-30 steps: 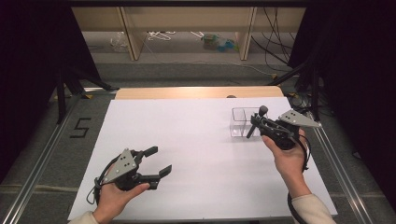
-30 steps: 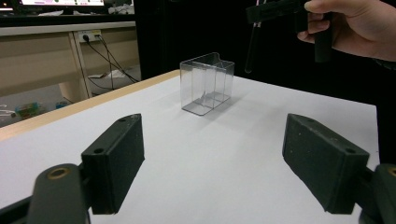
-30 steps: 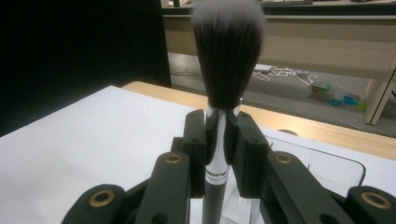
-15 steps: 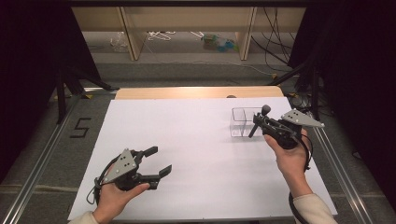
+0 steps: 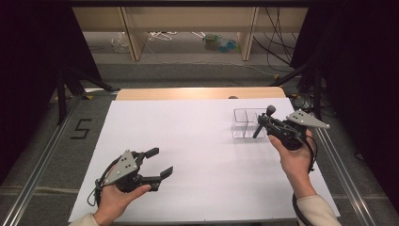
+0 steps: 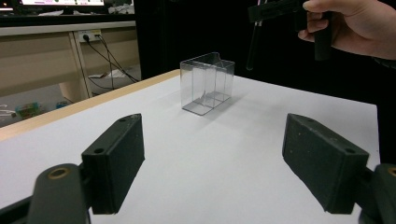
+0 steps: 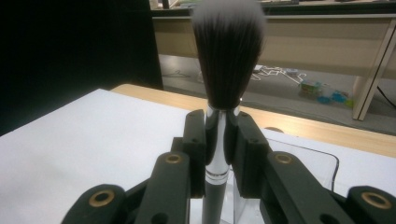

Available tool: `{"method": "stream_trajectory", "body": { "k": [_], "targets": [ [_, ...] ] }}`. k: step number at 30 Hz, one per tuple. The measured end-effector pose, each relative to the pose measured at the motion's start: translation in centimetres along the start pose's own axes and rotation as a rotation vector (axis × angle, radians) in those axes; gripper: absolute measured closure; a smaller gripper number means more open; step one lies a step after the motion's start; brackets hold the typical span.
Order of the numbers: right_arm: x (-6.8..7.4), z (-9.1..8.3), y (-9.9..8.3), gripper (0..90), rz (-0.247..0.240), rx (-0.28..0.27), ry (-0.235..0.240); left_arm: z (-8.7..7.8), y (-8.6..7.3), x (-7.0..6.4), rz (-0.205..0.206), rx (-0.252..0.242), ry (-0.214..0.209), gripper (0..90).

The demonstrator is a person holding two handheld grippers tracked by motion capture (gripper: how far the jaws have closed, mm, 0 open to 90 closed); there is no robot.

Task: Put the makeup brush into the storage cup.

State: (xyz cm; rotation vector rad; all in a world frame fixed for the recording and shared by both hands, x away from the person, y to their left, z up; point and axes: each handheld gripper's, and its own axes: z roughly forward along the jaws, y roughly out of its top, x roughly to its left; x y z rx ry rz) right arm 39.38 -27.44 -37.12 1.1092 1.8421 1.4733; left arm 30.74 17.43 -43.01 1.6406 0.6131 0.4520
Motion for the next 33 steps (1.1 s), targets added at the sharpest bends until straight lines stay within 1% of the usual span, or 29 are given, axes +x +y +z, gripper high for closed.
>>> {"method": "stream_trajectory", "body": {
  "k": [2,5,8,9,10,12,15,17,19,21,22,25,26,27,28,29,31,33],
  "targets": [
    [-0.02,-0.09,0.0,77.7,0.009,0.013,0.003,-0.01,0.03,0.06,0.012,0.0,-0.003,20.7],
    [-0.05,0.02,-0.07,77.7,0.013,-0.008,-0.001,0.0,0.03,0.05,0.011,-0.001,-0.002,20.7],
    [-0.16,0.03,-0.07,77.7,0.009,-0.008,-0.003,0.01,0.0,0.02,0.003,-0.001,-0.001,20.7],
    [-0.2,0.02,-0.07,77.7,0.008,-0.007,-0.003,0.0,-0.01,0.0,-0.001,-0.001,0.0,20.7],
    [-0.25,-0.1,-0.02,77.7,0.004,0.009,-0.006,-0.01,0.01,0.01,0.003,-0.001,0.001,20.7],
    [-0.29,-0.14,-0.04,77.7,0.009,0.01,-0.008,-0.01,0.03,0.06,0.012,-0.001,-0.002,20.7],
    [-0.39,-0.14,-0.05,77.7,0.006,0.003,-0.013,-0.01,0.02,0.05,0.011,0.0,-0.003,20.7],
    [-0.44,-0.07,-0.11,77.7,0.013,-0.014,-0.014,0.0,0.02,0.05,0.011,0.0,-0.002,20.7],
    [-0.5,-0.22,-0.06,77.7,0.016,0.008,-0.015,-0.01,0.03,0.04,0.012,0.0,-0.002,20.8],
    [-0.57,-0.21,-0.1,77.7,0.013,0.006,-0.016,-0.01,0.03,0.04,0.011,0.0,-0.003,20.8],
    [-0.62,-0.12,-0.15,77.7,0.013,-0.008,-0.017,-0.01,0.03,0.04,0.011,0.0,-0.002,20.8],
    [-0.75,-0.24,-0.13,77.7,0.014,0.009,-0.022,0.0,0.03,0.05,0.011,-0.001,-0.002,20.8],
    [-0.8,-0.2,-0.16,77.7,0.014,0.0,-0.026,-0.01,0.03,0.06,0.011,0.0,-0.002,20.7],
    [-0.86,-0.22,-0.16,77.7,0.014,0.001,-0.027,0.01,0.0,0.02,0.003,-0.001,-0.001,20.7],
    [-0.9,-0.12,-0.22,77.7,0.018,-0.017,-0.025,0.01,0.0,0.01,0.0,-0.001,0.0,20.8],
    [-0.93,-0.26,-0.17,77.7,0.018,0.004,-0.032,0.01,0.01,0.03,0.003,-0.001,-0.002,20.8],
    [-0.99,-0.27,-0.19,77.7,0.019,0.002,-0.034,0.0,0.03,0.05,0.012,0.0,-0.003,20.8],
    [-1.0,-0.33,-0.17,77.7,0.027,0.007,-0.032,0.01,0.02,0.04,0.01,0.0,-0.003,20.8]
  ]
}}
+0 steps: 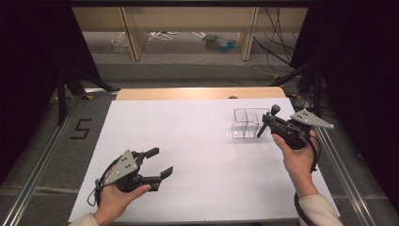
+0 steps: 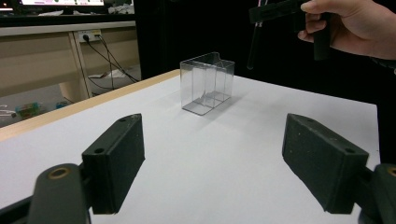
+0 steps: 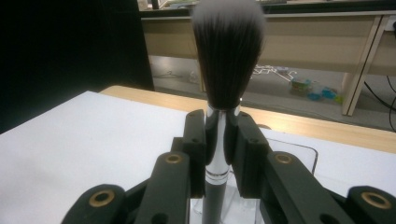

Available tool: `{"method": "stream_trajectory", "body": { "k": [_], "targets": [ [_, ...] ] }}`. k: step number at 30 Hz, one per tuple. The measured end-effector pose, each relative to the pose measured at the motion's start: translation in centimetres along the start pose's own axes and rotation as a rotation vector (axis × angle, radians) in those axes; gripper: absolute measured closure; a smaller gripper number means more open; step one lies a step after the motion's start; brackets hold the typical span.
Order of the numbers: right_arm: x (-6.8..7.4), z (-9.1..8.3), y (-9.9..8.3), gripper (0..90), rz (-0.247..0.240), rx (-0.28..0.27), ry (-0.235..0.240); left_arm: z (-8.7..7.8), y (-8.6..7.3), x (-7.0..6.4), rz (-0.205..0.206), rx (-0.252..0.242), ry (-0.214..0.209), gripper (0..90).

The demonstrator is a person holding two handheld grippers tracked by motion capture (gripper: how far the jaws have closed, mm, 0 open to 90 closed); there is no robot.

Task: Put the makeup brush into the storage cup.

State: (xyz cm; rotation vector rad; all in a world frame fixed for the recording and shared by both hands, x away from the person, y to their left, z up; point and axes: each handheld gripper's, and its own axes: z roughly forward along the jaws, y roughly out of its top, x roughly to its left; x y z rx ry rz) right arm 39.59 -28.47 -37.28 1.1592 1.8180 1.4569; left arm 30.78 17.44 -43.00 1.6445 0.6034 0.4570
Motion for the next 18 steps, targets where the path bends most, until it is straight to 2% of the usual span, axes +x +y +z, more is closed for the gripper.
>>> {"method": "stream_trajectory", "body": {
  "k": [2,3,11,13,14,18],
  "targets": [
    [-0.1,0.0,-0.01,77.7,-0.006,-0.002,-0.001,0.0,0.0,0.0,-0.001,-0.001,0.0,20.8],
    [-0.12,0.11,-0.07,77.7,-0.004,-0.02,-0.003,0.0,0.0,0.0,0.0,-0.001,0.0,20.8],
    [-0.25,0.04,-0.09,77.7,0.001,0.002,-0.008,0.0,0.01,0.01,0.001,0.0,0.0,20.9],
    [-0.33,0.17,-0.12,77.7,-0.003,-0.021,-0.007,0.0,0.01,0.01,0.0,0.0,0.001,20.9],
    [-0.35,0.14,-0.09,77.7,-0.004,-0.015,-0.006,0.02,-0.02,-0.04,-0.011,-0.001,0.003,20.9],
    [-0.35,0.28,-0.01,77.7,-0.003,-0.022,-0.013,0.04,-0.02,-0.01,0.0,0.0,0.0,20.9]
  ]
}}
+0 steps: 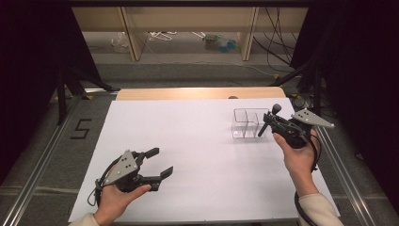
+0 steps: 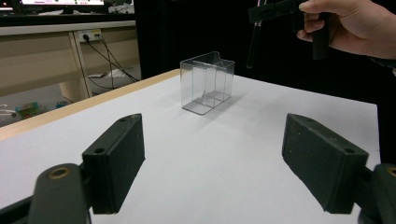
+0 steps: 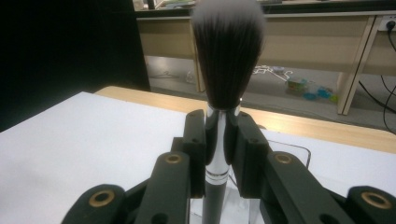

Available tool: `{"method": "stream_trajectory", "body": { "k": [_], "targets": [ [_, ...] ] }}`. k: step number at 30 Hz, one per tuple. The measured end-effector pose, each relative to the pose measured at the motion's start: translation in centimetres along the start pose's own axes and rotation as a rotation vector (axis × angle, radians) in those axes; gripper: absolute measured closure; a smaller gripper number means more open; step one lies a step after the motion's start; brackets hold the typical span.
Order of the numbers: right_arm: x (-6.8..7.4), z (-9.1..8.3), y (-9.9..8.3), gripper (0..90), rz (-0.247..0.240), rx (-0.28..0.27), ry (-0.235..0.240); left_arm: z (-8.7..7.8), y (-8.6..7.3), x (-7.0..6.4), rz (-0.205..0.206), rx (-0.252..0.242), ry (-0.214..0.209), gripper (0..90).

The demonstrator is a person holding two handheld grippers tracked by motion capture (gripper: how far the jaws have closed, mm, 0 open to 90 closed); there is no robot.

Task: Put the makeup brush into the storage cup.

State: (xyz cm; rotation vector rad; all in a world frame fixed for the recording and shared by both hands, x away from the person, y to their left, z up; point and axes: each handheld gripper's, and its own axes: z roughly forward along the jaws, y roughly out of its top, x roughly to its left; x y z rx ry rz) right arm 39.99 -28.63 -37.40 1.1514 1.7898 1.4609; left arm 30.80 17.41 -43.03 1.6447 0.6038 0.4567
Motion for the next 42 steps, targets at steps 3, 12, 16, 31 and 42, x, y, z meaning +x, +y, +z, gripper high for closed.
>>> {"method": "stream_trajectory", "body": {
  "k": [3,12,16,31,42],
  "targets": [
    [0.0,0.0,0.2,77.7,-0.006,0.016,-0.005,0.0,0.0,0.0,-0.002,0.0,0.001,20.9],
    [-0.1,0.2,0.5,77.7,-0.007,0.009,-0.011,0.0,0.0,0.0,-0.007,0.0,0.002,20.9],
    [-0.4,0.2,0.7,77.7,-0.004,0.003,-0.015,0.0,0.0,0.0,-0.008,-0.001,0.002,21.0],
    [-1.2,0.5,1.1,77.7,0.008,-0.028,-0.036,0.1,-0.1,0.0,-0.003,0.002,-0.002,21.0],
    [-1.5,0.5,1.4,77.7,0.012,-0.007,-0.05,0.1,-0.1,0.0,0.003,0.003,-0.004,21.0]
  ]
}}
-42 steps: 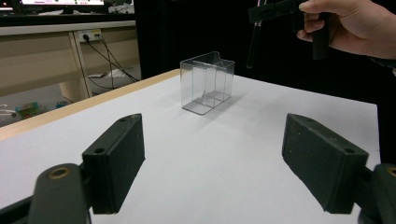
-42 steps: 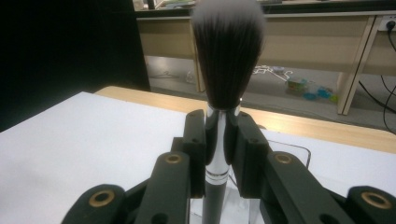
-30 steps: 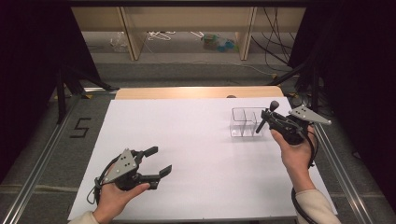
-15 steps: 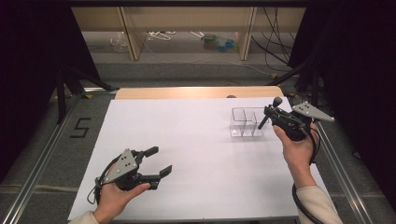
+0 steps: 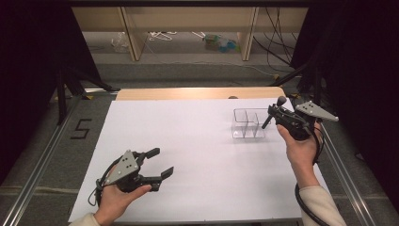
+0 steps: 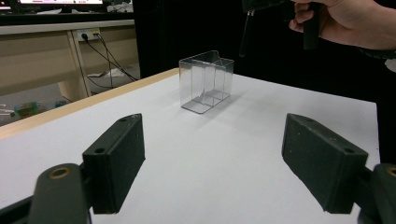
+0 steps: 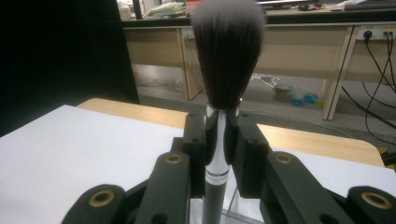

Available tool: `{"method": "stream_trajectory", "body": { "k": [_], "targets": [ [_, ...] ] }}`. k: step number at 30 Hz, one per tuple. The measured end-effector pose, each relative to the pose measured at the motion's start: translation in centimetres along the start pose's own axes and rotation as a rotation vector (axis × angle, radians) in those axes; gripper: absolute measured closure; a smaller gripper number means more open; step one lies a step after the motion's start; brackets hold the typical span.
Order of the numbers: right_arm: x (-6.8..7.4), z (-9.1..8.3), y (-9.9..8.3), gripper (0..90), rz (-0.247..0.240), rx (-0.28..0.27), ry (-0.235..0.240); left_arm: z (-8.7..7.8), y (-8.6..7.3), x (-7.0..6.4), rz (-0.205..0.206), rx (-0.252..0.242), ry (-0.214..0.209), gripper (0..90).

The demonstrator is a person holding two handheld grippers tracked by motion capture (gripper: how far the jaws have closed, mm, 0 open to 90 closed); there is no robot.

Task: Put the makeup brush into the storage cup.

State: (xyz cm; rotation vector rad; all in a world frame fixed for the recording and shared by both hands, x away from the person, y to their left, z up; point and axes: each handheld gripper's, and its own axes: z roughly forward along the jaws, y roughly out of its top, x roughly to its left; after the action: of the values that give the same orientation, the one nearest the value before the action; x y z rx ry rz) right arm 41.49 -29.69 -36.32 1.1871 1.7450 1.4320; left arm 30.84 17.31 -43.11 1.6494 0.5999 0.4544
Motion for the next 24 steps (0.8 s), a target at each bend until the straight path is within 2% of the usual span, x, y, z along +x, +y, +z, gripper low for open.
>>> {"method": "stream_trajectory", "body": {
  "k": [5,24],
  "targets": [
    [-0.12,0.18,0.01,77.7,-0.008,-0.018,0.0,0.02,-0.01,-0.03,0.001,0.002,0.001,21.0],
    [-0.52,0.65,0.09,77.7,-0.021,0.001,-0.023,0.04,-0.06,-0.04,-0.003,0.005,0.001,21.1]
  ]
}}
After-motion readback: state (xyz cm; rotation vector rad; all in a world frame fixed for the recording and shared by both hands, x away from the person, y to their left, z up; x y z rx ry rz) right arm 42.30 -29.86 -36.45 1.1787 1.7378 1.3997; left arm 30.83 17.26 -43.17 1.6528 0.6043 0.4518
